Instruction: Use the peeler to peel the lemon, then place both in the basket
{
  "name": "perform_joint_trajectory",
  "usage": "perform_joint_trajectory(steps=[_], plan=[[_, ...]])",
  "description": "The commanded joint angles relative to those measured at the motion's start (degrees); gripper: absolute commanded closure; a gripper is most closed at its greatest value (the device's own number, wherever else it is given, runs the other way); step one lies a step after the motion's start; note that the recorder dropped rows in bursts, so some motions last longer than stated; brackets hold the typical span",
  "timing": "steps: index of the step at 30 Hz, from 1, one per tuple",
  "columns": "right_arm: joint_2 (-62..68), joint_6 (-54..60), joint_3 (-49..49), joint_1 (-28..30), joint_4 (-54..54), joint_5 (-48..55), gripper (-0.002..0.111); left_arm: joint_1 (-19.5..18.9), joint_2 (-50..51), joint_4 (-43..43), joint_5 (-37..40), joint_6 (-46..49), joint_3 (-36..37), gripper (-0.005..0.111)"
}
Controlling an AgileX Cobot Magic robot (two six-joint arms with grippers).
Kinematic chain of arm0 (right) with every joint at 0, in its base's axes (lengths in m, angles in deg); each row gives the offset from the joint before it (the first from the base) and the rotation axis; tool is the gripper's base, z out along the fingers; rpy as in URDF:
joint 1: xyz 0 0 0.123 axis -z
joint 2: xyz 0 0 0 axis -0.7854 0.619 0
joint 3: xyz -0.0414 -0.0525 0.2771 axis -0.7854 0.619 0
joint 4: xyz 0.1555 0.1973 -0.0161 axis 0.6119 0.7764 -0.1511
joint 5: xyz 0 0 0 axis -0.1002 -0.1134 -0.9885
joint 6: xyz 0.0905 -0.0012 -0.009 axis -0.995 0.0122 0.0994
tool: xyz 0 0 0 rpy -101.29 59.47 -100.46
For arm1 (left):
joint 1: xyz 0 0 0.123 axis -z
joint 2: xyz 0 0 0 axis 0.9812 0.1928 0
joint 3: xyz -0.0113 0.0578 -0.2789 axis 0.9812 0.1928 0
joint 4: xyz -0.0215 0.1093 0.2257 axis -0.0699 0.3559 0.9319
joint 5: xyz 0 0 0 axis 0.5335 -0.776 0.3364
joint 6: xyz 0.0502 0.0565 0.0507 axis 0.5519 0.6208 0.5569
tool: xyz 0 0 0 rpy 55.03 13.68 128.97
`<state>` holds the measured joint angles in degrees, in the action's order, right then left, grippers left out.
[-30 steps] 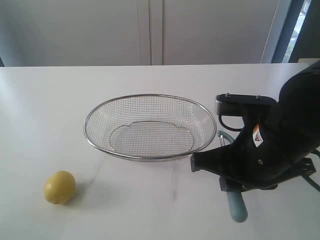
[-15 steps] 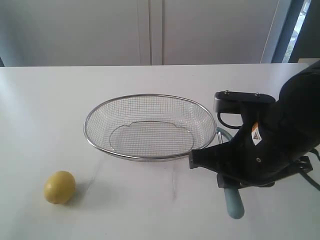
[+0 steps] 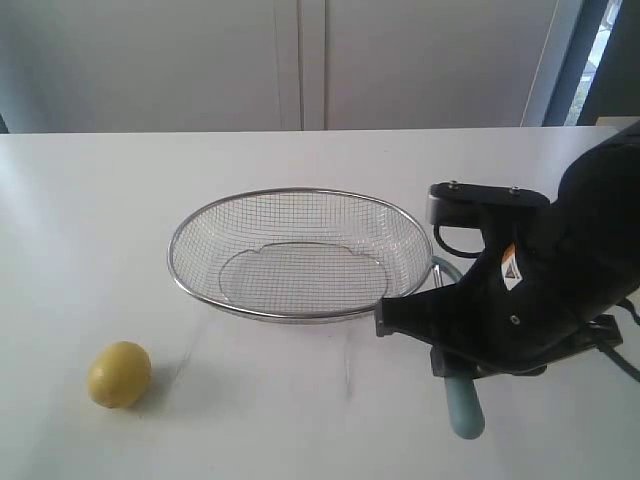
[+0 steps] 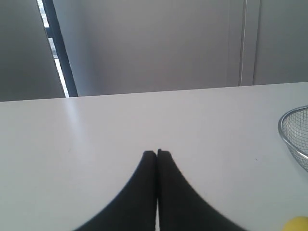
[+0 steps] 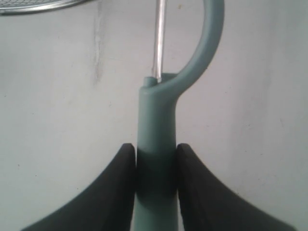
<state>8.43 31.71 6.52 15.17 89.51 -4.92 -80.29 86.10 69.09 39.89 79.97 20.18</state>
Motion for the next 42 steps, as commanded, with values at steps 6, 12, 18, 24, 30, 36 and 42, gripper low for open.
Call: perform_joint_trajectory(steps=[6, 12, 18, 24, 30, 36, 42], plan=[[-0.6, 0.1, 0.0, 0.1, -0.5, -1.5, 0.108, -0.2, -0.2, 0.1, -0.8, 0.0, 0.2, 0.107], [-0.6, 0.1, 0.0, 0.1, -0.5, -2.6, 0.108, -0.2, -0.2, -0.7, -0.3, -0.1, 0.2, 0.107], [-0.6, 0.1, 0.0, 0.1, -0.5, -2.6, 0.108, -0.2, -0.2, -3.5, 7.4, -0.1, -4.3, 0.107], [-0.6, 0.1, 0.0, 0.1, -0.5, -2.6, 0.108, -0.2, 1.6, -3.6, 13.1, -3.3, -12.0, 0.107], [-0.6, 0.1, 0.0, 0.1, -0.5, -2.6, 0.108, -0.2, 2.9, -3.6, 13.7, -3.3, -14.7, 0.107], [-0.6, 0.1, 0.0, 0.1, -0.5, -2.6, 0.108, -0.2, 2.9, -3.6, 13.7, -3.3, -14.7, 0.107], [-0.6, 0.1, 0.0, 0.1, -0.5, -2.5, 0.108, -0.2, 2.9, -3.6, 13.8, -3.3, -17.5, 0.107]])
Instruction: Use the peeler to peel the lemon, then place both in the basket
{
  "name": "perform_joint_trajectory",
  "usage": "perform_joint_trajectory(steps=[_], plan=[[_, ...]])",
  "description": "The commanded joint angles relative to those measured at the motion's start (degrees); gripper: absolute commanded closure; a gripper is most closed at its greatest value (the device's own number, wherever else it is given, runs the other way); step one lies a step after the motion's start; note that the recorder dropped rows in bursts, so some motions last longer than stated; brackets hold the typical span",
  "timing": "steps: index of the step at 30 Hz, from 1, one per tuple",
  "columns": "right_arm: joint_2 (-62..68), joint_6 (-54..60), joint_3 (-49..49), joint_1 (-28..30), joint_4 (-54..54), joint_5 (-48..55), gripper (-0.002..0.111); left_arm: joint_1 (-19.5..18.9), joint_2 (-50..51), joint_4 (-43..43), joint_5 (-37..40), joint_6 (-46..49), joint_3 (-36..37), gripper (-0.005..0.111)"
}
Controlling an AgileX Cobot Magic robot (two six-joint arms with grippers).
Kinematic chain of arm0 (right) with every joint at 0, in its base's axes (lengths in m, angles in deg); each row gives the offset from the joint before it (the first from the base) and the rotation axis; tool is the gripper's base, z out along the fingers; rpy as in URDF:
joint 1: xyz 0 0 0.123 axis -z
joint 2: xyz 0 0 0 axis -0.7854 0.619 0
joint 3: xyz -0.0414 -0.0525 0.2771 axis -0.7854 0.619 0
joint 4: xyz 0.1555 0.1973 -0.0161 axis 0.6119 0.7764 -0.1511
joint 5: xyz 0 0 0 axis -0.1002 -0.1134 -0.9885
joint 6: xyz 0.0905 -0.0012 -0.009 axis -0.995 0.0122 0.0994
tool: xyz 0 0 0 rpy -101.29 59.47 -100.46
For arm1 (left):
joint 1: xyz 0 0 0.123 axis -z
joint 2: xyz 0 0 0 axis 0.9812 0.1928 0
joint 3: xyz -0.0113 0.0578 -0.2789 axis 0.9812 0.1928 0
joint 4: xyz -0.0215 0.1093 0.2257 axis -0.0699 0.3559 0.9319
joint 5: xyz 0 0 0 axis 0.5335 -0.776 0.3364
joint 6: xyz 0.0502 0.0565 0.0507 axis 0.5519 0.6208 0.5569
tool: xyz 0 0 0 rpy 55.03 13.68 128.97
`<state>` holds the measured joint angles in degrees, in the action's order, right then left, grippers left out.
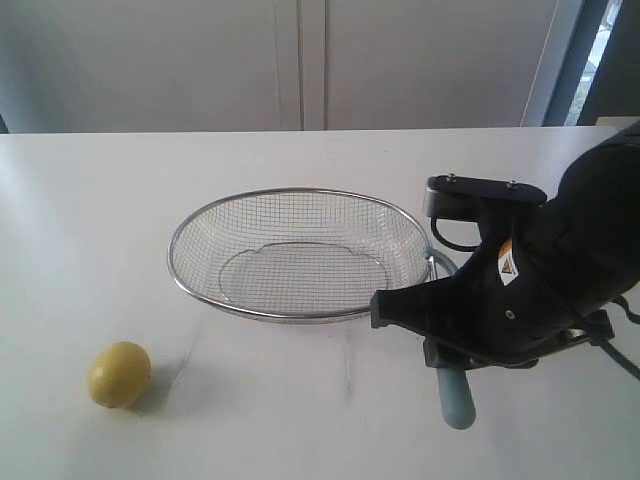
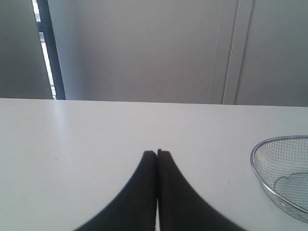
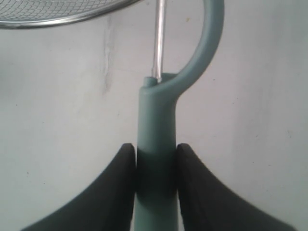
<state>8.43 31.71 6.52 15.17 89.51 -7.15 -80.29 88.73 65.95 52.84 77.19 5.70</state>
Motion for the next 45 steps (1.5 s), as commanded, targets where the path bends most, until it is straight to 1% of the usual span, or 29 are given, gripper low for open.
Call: perform_joint_trajectory(steps=[1, 6, 15, 20, 24, 31, 39, 45], plan=[[-0.6, 0.1, 0.0, 0.1, -0.5, -0.3, 0.108, -0.2, 0.5, -0.5, 2.4, -0.5, -4.0, 0.107], [-0.6, 0.1, 0.0, 0.1, -0.5, -0.4, 0.108, -0.2, 3.0, -0.3, 10.3, -0.5, -9.6, 0.107], [-0.6, 0.1, 0.0, 0.1, -0.5, -0.3, 0.108, -0.2, 11.8, 0.1, 28.8, 0.6, -23.6, 0.107], [-0.6, 0.2, 0.0, 0.1, -0.5, -0.3, 0.108, -0.2, 16.8, 0.1, 35.4, 1.2, -27.4, 0.107], [-0.6, 0.3, 0.0, 0.1, -0.5, -0.3, 0.108, -0.2, 20.6, 0.1, 38.5, 1.5, -28.7, 0.107], [-0.6, 0.3, 0.0, 0.1, 0.0, -0.2, 0.108, -0.2, 27.3, -0.1, 43.5, 2.8, -28.7, 0.107], [-0.6, 0.3, 0.0, 0.1, 0.0, -0.1, 0.108, -0.2, 35.0, -0.8, 44.9, 3.0, -28.7, 0.107], [-0.6, 0.2, 0.0, 0.1, 0.0, -0.2, 0.108, -0.2, 39.9, -0.8, 45.3, 6.5, -28.7, 0.107]])
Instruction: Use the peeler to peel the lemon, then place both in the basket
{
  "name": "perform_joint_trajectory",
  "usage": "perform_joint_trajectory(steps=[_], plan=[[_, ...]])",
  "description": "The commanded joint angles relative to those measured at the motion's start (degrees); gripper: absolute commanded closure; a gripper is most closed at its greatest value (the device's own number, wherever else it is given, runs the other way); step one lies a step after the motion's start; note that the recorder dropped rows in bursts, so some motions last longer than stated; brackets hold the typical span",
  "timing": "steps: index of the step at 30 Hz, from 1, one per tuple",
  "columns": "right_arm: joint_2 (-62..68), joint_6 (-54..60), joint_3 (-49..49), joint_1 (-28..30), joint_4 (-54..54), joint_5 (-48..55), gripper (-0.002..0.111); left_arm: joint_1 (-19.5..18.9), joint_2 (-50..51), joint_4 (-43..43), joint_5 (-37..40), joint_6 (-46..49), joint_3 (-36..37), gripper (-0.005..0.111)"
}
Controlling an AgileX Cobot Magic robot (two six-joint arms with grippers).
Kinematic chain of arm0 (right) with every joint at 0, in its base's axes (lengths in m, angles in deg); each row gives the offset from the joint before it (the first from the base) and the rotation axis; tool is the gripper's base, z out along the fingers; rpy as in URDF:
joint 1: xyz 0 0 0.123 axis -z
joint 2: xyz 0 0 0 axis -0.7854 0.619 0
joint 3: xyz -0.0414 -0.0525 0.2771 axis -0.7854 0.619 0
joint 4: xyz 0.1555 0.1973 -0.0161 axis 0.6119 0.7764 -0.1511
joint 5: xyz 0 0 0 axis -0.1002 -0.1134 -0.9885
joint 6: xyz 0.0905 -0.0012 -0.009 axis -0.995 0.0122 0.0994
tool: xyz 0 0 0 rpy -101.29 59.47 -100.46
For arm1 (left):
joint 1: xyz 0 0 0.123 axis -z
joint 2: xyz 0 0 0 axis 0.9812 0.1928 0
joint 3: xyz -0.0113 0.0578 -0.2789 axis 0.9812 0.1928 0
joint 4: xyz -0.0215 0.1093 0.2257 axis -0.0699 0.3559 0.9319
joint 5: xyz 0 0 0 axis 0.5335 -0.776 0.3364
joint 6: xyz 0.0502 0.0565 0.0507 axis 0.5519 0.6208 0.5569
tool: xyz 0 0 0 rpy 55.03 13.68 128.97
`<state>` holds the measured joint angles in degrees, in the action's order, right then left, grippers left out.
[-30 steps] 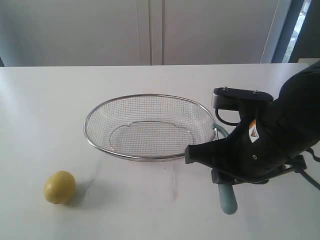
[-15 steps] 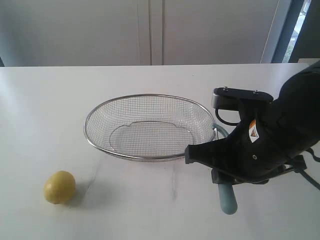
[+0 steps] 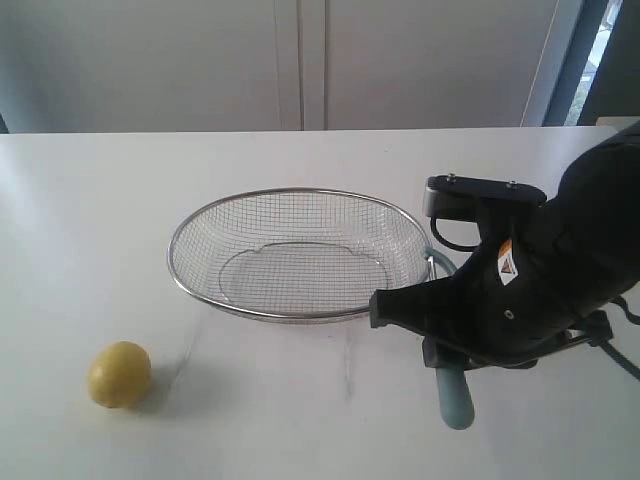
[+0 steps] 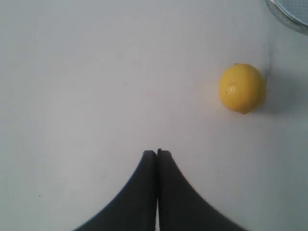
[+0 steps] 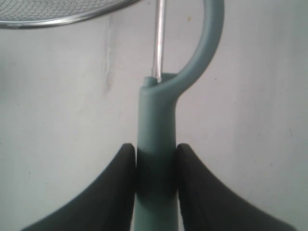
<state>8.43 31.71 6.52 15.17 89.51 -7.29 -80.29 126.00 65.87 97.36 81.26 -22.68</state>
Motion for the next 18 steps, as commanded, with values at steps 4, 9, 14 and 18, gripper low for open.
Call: perform_joint_trajectory(steps=[4, 9, 14, 18], plan=[[-0.6, 0.2, 0.0, 0.1, 0.0, -0.2, 0.108, -0.1, 6.2, -0.8, 0.1, 3.3, -0.4, 0.107], [-0.6, 0.1, 0.0, 0.1, 0.0, 0.1, 0.108, -0.1, 11.0, -0.8, 0.0, 5.8, -0.4, 0.107], [-0.6, 0.1, 0.0, 0.1, 0.0, 0.3, 0.108, -0.1, 14.9, -0.8, 0.0, 5.8, -0.4, 0.107], [-0.6, 0.1, 0.0, 0.1, 0.0, 0.3, 0.108, -0.1, 17.0, -1.1, 0.0, 5.8, -0.4, 0.107]])
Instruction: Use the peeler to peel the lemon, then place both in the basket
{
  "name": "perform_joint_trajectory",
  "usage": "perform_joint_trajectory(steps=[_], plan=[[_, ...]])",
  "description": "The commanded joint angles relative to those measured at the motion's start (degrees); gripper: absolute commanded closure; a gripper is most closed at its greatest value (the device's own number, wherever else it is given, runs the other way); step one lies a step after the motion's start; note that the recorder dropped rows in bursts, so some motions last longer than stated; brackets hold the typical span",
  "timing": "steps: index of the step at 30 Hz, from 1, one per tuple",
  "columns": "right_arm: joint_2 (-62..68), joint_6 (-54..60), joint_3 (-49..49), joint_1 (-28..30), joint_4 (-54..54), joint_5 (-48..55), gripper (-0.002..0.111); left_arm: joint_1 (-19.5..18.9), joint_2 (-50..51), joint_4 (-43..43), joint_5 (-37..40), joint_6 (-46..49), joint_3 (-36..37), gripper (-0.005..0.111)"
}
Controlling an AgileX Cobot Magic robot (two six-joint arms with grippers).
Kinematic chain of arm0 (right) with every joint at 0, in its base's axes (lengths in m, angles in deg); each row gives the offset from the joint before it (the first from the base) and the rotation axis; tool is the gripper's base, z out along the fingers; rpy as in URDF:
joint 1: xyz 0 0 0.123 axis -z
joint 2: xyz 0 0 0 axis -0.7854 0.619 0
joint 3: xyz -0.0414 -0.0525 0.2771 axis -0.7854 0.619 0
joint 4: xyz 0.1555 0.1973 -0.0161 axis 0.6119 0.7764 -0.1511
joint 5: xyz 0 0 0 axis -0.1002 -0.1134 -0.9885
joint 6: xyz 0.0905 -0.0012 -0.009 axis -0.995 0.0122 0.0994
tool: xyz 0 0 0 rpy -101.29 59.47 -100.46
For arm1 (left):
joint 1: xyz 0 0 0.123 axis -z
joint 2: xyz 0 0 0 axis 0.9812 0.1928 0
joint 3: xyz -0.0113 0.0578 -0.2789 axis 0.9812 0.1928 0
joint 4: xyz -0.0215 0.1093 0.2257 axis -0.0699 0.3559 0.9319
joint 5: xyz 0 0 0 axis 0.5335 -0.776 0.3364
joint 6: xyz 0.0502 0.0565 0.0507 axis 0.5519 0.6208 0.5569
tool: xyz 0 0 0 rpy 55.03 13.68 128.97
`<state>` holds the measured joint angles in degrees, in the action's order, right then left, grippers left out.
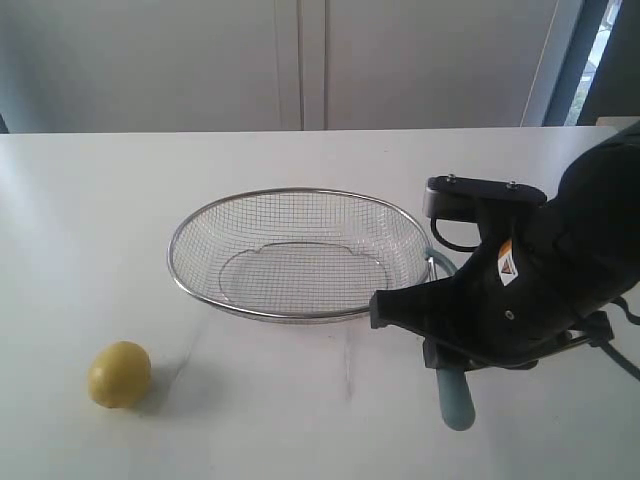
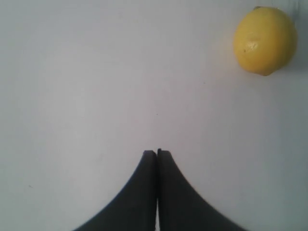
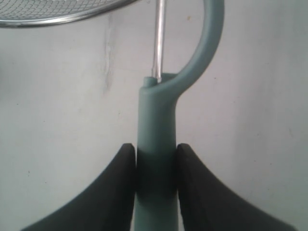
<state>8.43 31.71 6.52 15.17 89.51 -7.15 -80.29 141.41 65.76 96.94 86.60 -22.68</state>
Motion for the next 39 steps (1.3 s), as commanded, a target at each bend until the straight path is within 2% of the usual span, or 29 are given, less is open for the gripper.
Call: perform_joint_trajectory(steps=[1, 13, 22, 39], plan=[[-0.6, 0.1, 0.0, 0.1, 0.0, 0.2, 0.108, -0.1, 2.0, -1.3, 0.2, 0.6, -0.4, 0.107], [-0.6, 0.1, 0.0, 0.1, 0.0, 0.2, 0.108, 0.0, 7.9, -6.6, -2.9, 1.5, -0.4, 0.107], [-0.6, 0.1, 0.0, 0.1, 0.0, 0.2, 0.108, 8.6, 12.9, -6.6, -7.5, 0.6, -0.9, 0.107], [-0.6, 0.1, 0.0, 0.1, 0.0, 0.1, 0.108, 19.5, 22.4, -6.6, -13.3, -3.3, -5.5, 0.107]])
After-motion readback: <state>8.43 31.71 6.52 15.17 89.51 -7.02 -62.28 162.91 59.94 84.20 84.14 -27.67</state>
